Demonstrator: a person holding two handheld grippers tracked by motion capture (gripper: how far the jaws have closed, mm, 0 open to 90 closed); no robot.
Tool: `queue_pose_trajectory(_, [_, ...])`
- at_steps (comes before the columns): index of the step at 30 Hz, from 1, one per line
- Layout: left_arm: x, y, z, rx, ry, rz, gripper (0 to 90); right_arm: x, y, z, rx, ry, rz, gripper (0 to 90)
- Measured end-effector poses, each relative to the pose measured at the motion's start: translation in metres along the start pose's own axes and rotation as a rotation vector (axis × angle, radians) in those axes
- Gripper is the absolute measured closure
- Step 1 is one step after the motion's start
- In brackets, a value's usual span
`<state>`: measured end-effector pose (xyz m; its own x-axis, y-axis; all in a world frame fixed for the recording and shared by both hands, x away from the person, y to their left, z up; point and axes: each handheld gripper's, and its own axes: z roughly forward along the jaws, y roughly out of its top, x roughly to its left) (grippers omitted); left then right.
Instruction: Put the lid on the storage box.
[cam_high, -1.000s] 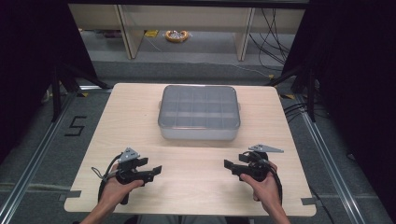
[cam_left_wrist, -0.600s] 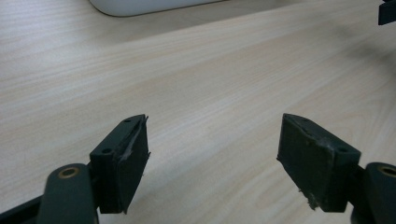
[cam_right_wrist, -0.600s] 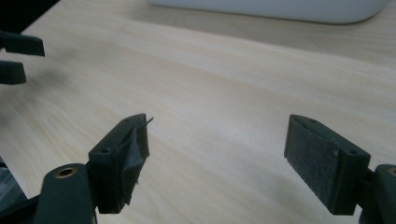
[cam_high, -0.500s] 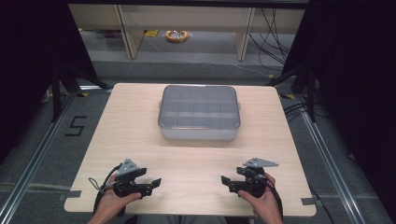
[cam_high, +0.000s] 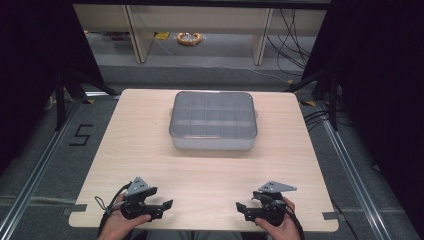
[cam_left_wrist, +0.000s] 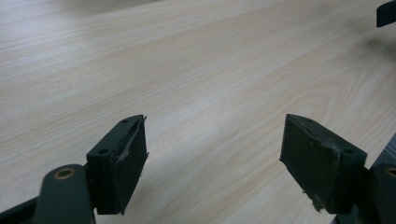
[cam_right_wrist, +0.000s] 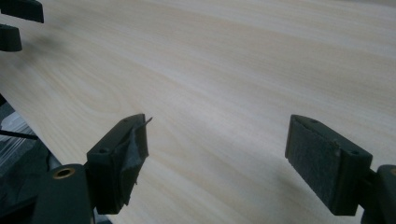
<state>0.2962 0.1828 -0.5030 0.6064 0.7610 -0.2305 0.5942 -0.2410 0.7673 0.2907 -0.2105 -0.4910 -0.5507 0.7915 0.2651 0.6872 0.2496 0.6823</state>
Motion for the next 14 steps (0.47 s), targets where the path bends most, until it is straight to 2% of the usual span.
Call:
queue_pose_trajectory(1, [-0.0010, -0.0009, -0.0012, 0.015, 0.003, 0.021, 22.2, 0.0005, -0.0014, -0.0005, 0.005, -0.006, -0.005, 22.4])
queue_pose_trajectory(3, [-0.0039, -0.0017, -0.0001, 0.005, 0.008, 0.004, 22.2, 0.0013, -0.0042, -0.0009, 0.008, -0.001, -0.003, 22.5])
queue_pose_trajectory(4, [-0.0039, -0.0017, 0.0000, 0.002, 0.014, 0.024, 22.2, 0.0014, -0.0050, -0.0017, 0.021, -0.008, -0.002, 22.4])
queue_pose_trajectory(6, [-0.0038, -0.0016, 0.0000, 0.006, 0.031, 0.037, 22.3, 0.0010, -0.0063, -0.0021, 0.017, -0.014, -0.006, 22.5])
queue_pose_trajectory(10, [-0.0035, -0.0017, 0.0005, 0.006, 0.028, 0.035, 22.3, -0.0007, -0.0062, -0.0023, 0.012, -0.011, 0.000, 22.4])
queue_pose_trajectory(11, [-0.0025, -0.0014, -0.0003, 0.021, 0.026, 0.048, 22.4, -0.0006, -0.0064, -0.0020, 0.021, -0.009, 0.009, 22.5])
queue_pose_trajectory(14, [-0.0035, -0.0019, 0.0015, 0.003, 0.023, 0.024, 22.4, -0.0008, -0.0065, -0.0022, 0.021, -0.021, -0.002, 22.5])
